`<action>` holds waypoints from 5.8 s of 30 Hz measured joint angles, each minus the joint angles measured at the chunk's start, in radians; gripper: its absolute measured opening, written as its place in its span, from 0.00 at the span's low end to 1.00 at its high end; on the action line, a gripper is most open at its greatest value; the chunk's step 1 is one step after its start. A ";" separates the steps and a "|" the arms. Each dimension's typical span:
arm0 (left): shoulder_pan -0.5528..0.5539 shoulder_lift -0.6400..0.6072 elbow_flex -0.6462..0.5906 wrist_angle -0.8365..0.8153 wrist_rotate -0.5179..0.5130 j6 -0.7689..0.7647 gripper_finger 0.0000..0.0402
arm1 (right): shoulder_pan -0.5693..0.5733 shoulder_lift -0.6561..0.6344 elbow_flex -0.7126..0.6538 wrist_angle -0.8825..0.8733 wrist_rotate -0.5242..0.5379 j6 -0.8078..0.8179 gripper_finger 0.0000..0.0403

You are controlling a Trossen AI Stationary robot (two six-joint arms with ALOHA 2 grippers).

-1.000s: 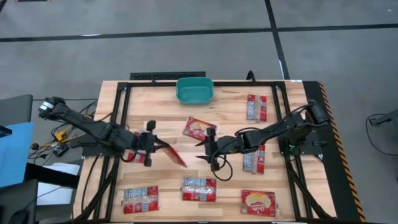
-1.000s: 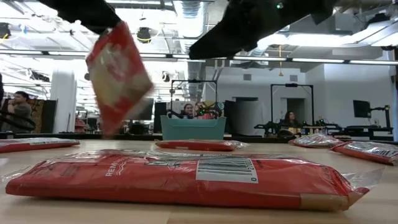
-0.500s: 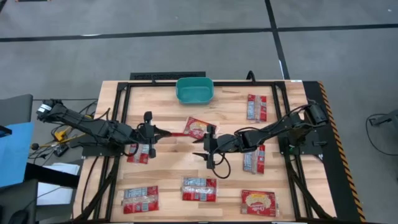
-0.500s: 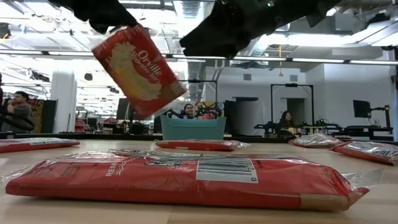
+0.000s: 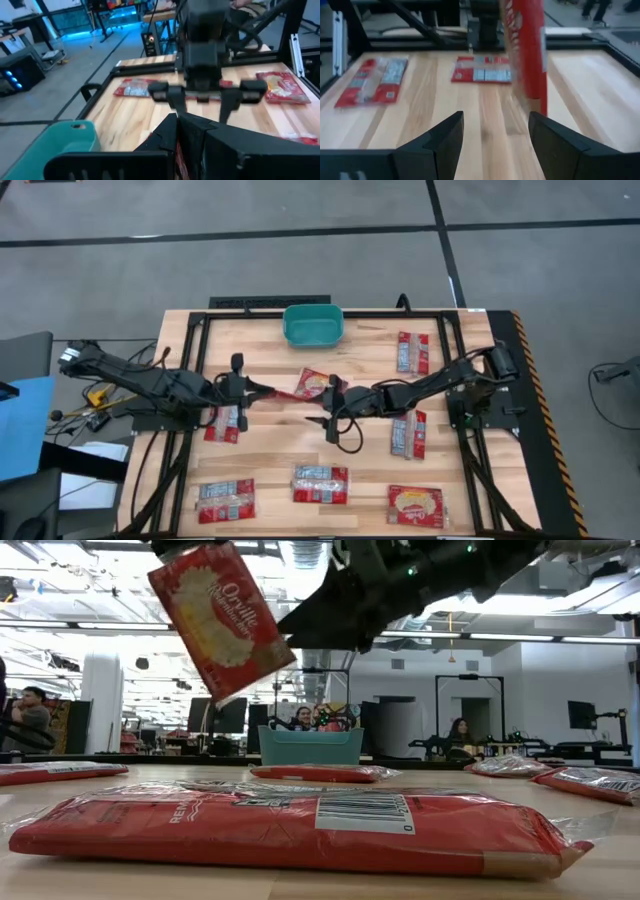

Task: Sort popcorn bags into baskets
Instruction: Put the red popcorn bag into the green basket

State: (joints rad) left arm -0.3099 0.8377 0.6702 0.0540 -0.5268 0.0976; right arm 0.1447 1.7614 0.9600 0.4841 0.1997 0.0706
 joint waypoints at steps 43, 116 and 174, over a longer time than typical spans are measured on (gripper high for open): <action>0.020 0.000 0.050 -0.004 0.084 0.011 0.00 | -0.090 0.058 0.000 0.232 -0.097 -0.097 0.59; 0.375 0.828 0.818 -0.725 0.588 -0.029 0.06 | -0.172 -0.304 0.107 -0.853 -0.300 -0.068 0.05; 1.183 1.210 0.815 -0.157 1.123 0.357 0.02 | 0.128 -0.302 0.098 -0.805 0.518 0.248 0.34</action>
State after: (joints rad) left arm 0.8726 2.0482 1.4849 -0.1030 0.5967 0.4549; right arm 0.2726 1.4590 1.0584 -0.3210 0.7174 0.3191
